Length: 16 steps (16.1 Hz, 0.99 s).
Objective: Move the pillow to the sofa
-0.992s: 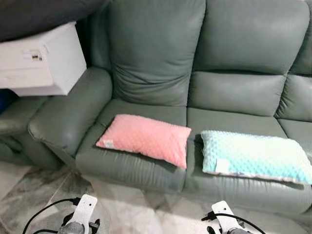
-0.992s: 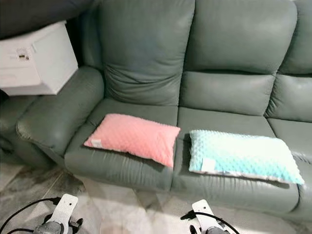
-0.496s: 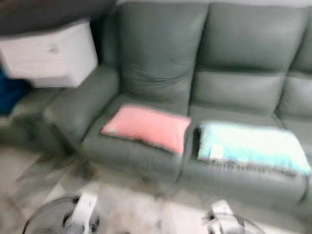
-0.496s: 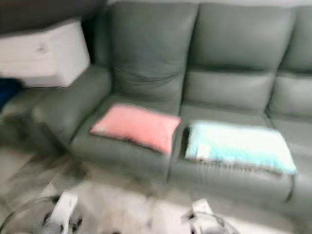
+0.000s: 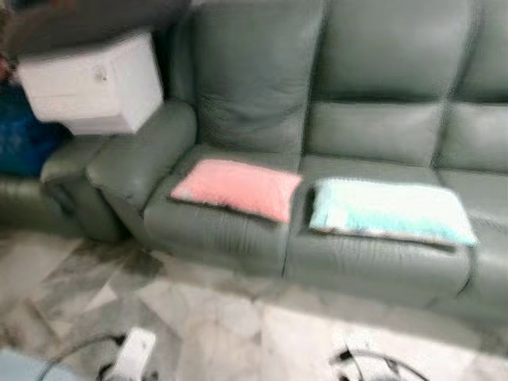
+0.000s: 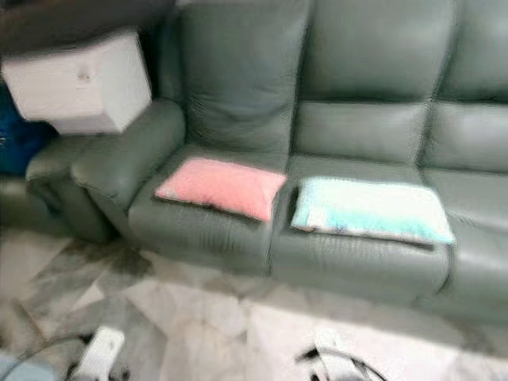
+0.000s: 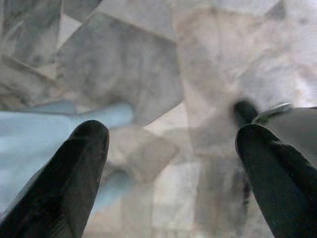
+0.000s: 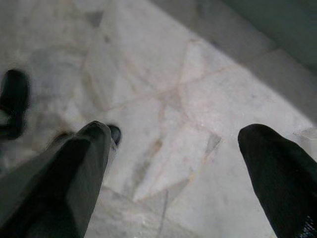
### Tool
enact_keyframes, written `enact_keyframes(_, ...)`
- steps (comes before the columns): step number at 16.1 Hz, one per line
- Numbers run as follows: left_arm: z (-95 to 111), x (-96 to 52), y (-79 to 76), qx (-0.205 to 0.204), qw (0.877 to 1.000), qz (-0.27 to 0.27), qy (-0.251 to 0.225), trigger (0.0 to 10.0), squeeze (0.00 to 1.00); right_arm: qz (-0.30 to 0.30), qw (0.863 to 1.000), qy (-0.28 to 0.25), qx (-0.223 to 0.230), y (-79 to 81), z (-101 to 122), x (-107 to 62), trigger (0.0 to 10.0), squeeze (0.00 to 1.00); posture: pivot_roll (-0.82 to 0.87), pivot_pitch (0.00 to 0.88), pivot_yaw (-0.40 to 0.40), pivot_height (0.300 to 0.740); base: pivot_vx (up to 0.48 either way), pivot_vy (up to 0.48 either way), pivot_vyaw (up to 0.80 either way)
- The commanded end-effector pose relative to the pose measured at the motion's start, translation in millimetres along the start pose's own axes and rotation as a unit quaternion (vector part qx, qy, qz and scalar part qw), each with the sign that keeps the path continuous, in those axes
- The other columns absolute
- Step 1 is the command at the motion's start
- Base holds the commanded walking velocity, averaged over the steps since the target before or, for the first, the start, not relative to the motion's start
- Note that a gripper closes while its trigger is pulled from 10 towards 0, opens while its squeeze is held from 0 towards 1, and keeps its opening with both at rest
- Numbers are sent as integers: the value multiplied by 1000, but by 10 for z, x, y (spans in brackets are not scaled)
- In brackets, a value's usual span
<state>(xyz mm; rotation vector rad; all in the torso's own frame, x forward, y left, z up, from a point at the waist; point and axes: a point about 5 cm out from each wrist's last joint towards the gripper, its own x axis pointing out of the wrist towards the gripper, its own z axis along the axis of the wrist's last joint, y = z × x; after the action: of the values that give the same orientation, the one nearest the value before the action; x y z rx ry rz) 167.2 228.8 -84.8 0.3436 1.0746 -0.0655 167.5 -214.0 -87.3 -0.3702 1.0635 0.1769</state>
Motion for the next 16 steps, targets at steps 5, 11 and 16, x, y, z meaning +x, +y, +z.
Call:
enact_keyframes(5,75,11,-4,-39,999,24,-8,10000,0,-1,998,-6,-58,-173,137,-5,10000,0,-127,0,-65,740,0,0,0)
enact_keyframes(11,-146,-12,-63,-34,999,24,26,10000,0,-3,997,-22,-68,-197,305,8,10000,0,-127,0,-54,740,0,0,0)
enact_keyframes(16,-76,-8,35,-19,999,27,18,10000,0,-2,998,-12,-54,-131,213,11,10000,0,-148,0,-12,740,0,0,-222)
